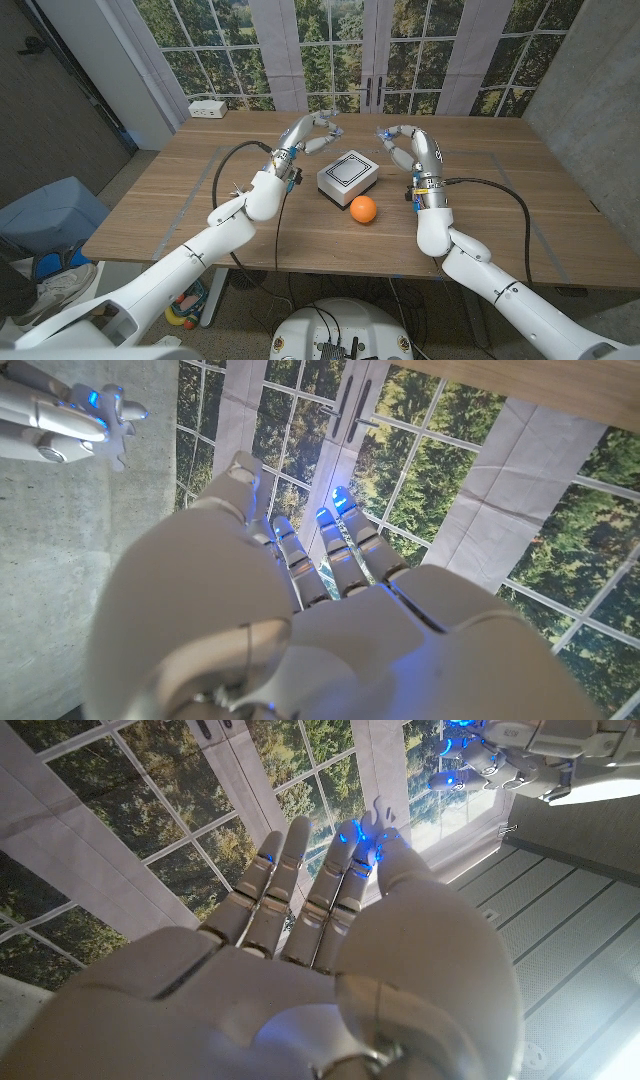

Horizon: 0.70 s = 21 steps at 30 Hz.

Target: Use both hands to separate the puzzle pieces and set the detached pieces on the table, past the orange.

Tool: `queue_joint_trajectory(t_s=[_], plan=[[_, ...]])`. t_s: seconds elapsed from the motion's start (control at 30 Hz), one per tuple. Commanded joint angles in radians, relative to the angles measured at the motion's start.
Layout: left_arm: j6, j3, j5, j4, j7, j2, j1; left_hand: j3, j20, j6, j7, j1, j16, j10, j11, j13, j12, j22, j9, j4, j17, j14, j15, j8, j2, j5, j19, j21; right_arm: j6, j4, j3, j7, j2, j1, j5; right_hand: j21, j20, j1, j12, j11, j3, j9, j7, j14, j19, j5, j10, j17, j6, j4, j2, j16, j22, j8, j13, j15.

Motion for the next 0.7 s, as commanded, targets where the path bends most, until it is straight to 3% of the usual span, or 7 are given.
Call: queue_joint_trajectory(t_s=[0.03,0.7], plan=[[0.078,-0.012,0.076,-0.037,0.052,0.02,0.033,-0.006,-0.003,0.001,0.002,0.014,0.005,0.006,0.001,0.001,0.003,0.003,0.002,-0.003,0.002,0.009,-0.153,0.004,-0.003,0.005,0.012,0.005,-0.126,-0.068,0.007,-0.008,-0.057,-0.049,-0.037,0.007,-0.012,0.005,-0.001,-0.003,0.002,0.002,-0.004,-0.01,0.003,-0.002,-0.004,0.004,-0.003,-0.002,0.001,-0.01,0.004,0.004,0.001,-0.167],[0.289,-0.042,0.102,-0.147,0.037,0.084,0.117,-0.008,-0.004,0.003,0.017,0.021,0.003,0.018,0.001,0.002,0.004,0.003,0.002,-0.005,0.001,0.01,-0.154,0.005,-0.004,0.009,0.011,0.008,-0.384,-0.169,0.012,0.088,-0.116,-0.106,-0.022,0.02,-0.006,-0.004,-0.01,0.002,0.0,-0.001,-0.002,-0.027,-0.009,-0.009,-0.012,0.008,-0.018,0.005,0.009,-0.042,0.003,0.006,0.004,-0.165]])
